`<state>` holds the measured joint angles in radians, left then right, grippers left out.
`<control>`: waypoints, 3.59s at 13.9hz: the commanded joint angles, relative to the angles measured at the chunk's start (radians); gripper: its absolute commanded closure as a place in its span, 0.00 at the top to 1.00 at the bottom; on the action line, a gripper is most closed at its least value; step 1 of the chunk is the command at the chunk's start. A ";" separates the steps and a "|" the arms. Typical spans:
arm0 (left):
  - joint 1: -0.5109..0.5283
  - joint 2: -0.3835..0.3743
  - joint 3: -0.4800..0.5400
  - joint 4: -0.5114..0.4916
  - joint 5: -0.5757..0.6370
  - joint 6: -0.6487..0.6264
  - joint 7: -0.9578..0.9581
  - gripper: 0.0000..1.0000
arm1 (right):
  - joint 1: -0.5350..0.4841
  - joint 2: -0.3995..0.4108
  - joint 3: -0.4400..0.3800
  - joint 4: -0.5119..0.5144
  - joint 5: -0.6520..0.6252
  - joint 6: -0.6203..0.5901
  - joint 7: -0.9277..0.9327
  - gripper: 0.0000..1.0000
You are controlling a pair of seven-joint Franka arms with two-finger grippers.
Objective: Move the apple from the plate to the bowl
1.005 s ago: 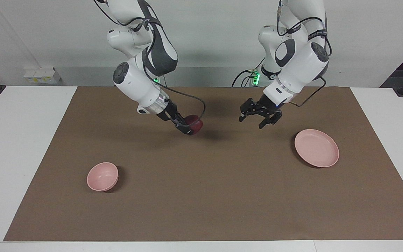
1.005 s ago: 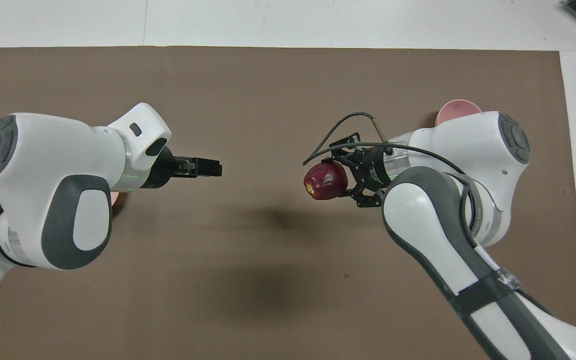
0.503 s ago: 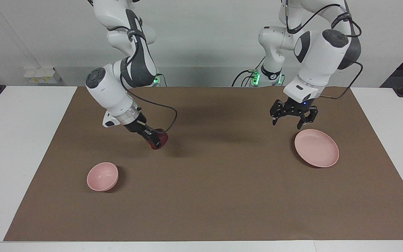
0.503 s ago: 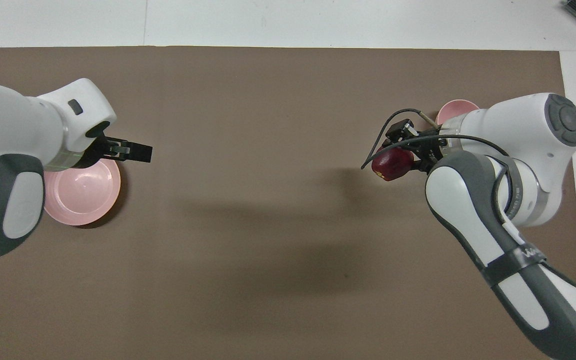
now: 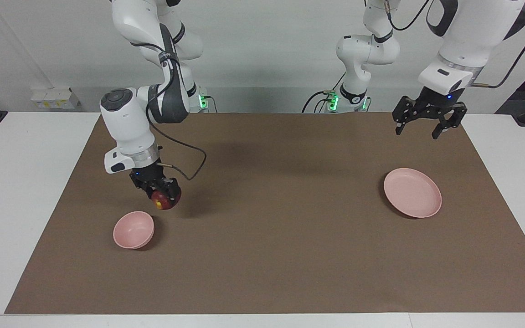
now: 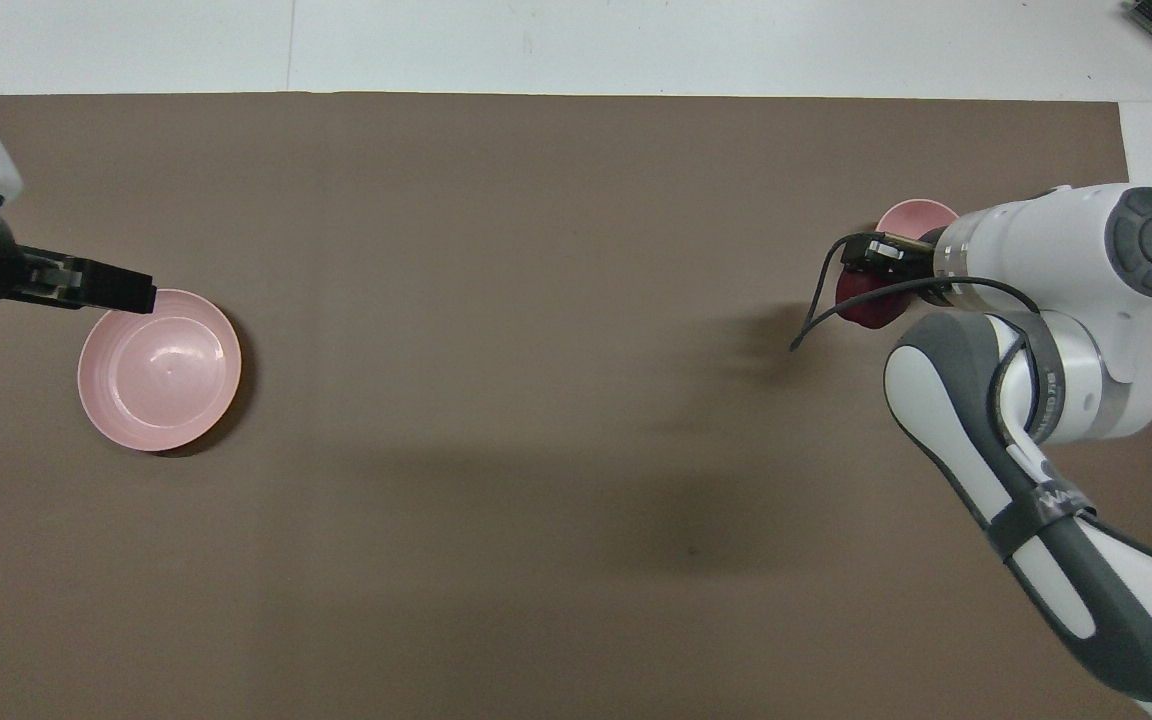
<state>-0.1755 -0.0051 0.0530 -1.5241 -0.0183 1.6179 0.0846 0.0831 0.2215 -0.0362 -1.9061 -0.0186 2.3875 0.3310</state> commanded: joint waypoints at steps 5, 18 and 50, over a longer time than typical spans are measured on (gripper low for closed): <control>0.065 0.036 -0.004 0.154 0.018 -0.177 0.033 1.00 | -0.100 0.077 0.012 -0.002 -0.231 0.199 -0.149 0.00; 0.113 0.010 -0.002 0.130 -0.006 -0.154 0.080 1.00 | -0.103 0.145 0.012 0.035 -0.239 0.249 -0.173 1.00; 0.109 0.004 -0.007 0.130 0.006 -0.171 0.073 1.00 | -0.103 -0.240 0.045 0.377 0.006 -0.938 -0.218 1.00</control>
<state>-0.0737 0.0026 0.0506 -1.4015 -0.0194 1.4576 0.1517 -0.0061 -0.0274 0.0052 -1.5449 -0.0415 1.4414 0.1357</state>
